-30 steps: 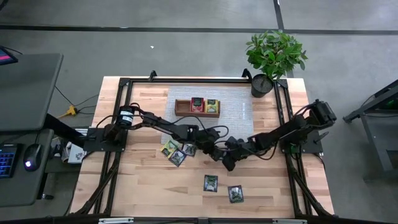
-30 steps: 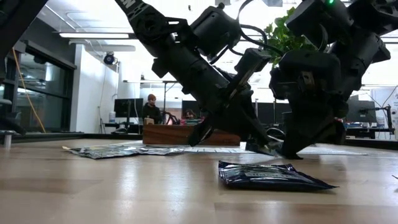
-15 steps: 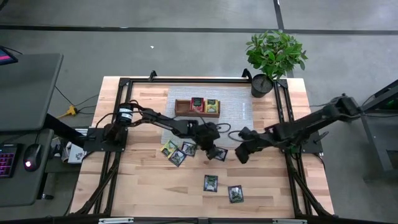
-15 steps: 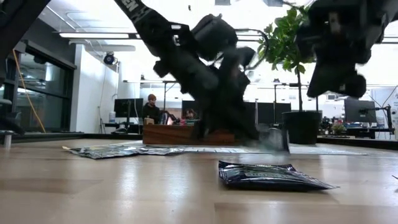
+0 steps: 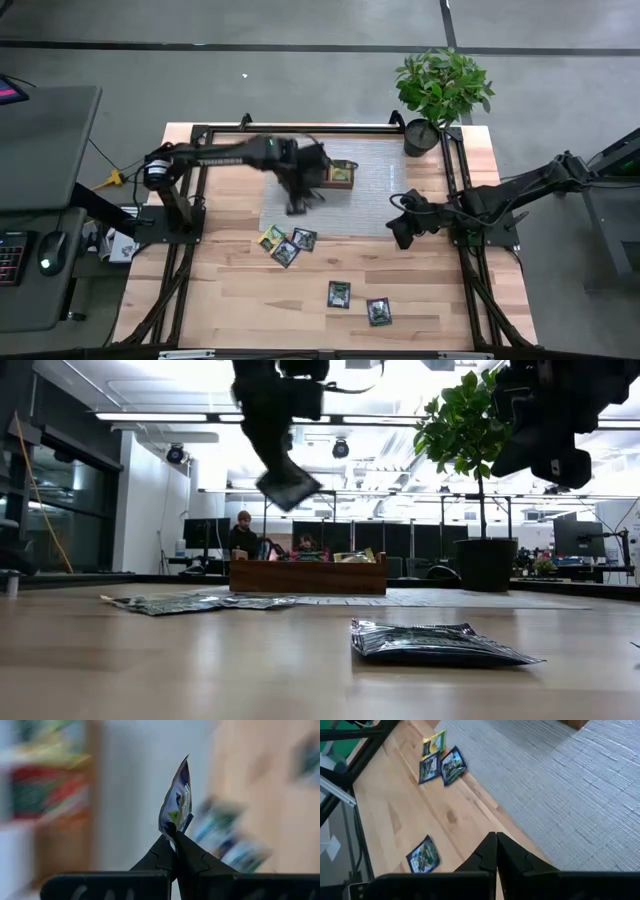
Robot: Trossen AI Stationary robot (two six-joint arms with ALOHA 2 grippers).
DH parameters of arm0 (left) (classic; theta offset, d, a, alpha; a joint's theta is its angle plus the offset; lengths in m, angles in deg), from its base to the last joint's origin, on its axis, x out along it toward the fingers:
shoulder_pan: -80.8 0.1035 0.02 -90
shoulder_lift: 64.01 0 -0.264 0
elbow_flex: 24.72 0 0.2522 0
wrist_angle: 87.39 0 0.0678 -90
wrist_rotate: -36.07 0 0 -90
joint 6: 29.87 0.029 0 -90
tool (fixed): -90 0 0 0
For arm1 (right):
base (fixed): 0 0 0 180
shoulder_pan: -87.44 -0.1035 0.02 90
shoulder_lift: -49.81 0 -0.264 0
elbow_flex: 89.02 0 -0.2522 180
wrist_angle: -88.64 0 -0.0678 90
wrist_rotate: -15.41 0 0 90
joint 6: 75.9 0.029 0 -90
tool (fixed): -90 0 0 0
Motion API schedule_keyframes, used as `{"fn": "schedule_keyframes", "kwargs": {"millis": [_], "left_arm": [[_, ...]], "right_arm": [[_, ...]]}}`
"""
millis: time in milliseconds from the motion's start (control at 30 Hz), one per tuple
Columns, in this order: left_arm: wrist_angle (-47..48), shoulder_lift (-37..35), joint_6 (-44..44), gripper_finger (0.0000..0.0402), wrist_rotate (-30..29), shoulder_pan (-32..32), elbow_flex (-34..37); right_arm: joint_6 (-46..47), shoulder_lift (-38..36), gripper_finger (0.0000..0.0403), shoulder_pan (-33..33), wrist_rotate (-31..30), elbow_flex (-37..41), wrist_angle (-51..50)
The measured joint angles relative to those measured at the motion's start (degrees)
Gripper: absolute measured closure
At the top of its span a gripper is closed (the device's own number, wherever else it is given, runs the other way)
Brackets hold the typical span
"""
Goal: Pick & Place Tea
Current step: Put the purple tea bag into the left section of the wooden organizer
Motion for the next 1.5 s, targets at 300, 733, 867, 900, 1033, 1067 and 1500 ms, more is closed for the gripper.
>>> {"fn": "schedule_keyframes", "kwargs": {"millis": [300, 733, 867, 900, 1033, 1067, 1500], "left_arm": [[19.2, 5.4, 19.4, 0.0401, -14.4, 7.4, -14.9], [20.7, 9.6, 25.5, 0.0401, -25.9, 9.2, -15.3], [20.6, 11.5, 25.5, 0.0401, -26.6, 8.7, -15.2], [20.7, 11.9, 25.5, 0.0401, -26.7, 8.4, -15.3], [20.5, 12.1, 26.3, 0.0401, -26.9, 7.9, -15.2], [20.0, 12.0, 26.5, 0.0401, -27.5, 7.7, -15.2], [19.2, 16.7, 26.5, 0.0401, -30.7, 7.7, -15.2]], "right_arm": [[-0.4, 0.0, 0.0403, 0.0, -1.4, 0.0, 0.5], [-0.7, 0.0, 0.0402, 0.0, -5.2, 0.0, 0.6], [-0.7, 0.0, 0.0402, 0.0, -5.6, 0.0, 0.7], [-0.7, 0.0, 0.0402, 0.0, -5.6, 0.0, 0.7], [-0.7, 0.0, 0.0402, 0.0, -5.6, 0.0, 0.7], [-0.7, 0.0, 0.0402, 0.0, -5.6, 0.0, 0.7], [-0.7, 0.0, 0.0402, 0.0, -6.0, 0.0, 0.7]]}}
